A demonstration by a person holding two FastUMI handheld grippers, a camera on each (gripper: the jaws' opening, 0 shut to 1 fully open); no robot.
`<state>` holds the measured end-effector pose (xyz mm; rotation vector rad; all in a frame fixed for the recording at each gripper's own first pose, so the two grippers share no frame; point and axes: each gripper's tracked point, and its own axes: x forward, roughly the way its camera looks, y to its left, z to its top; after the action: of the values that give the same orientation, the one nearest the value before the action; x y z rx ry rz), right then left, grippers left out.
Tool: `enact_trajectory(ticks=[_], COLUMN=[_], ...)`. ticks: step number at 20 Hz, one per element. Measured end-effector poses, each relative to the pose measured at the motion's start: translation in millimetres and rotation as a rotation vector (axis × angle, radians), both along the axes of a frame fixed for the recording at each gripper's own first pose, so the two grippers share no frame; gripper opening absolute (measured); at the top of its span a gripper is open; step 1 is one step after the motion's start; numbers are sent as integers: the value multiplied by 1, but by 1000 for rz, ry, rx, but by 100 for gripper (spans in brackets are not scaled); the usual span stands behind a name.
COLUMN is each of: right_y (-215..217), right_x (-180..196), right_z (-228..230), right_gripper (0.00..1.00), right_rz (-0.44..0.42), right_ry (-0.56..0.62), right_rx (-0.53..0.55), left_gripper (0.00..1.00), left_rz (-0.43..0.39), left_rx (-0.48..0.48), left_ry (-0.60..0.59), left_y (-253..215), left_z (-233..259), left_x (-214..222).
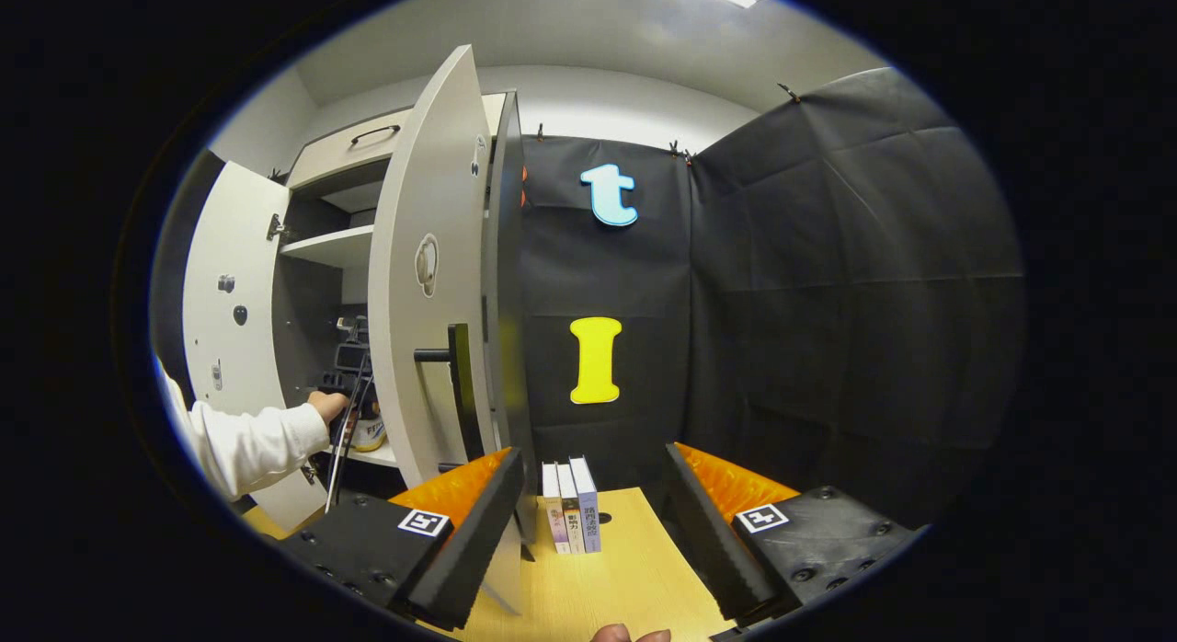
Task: Grab one shoe with the right hand and put it into the shoe cabinet, grab the other shoe with the left hand and put it into the shoe cabinet; then close the right door with the right hand and the left door with the left hand.
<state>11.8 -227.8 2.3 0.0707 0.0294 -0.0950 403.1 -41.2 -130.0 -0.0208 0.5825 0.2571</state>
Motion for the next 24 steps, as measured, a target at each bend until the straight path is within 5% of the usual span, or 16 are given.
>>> enact_trajectory(ticks=[3,11,24], right_y=[2,8,-3], right_x=[-4,-7,51], right_z=[2,5,5], right_gripper=[97,97,98], right_rz=[2,8,56], right_ry=[-5,12,36], right_rx=[3,4,115], left_gripper=[49,90,95], left_rz=[-30,-112,-207], left_rx=[12,57,16], left_ry=[-12,-224,-489], left_y=[1,-5,-28], left_z=[6,77,163], left_x=[-17,-77,-258])
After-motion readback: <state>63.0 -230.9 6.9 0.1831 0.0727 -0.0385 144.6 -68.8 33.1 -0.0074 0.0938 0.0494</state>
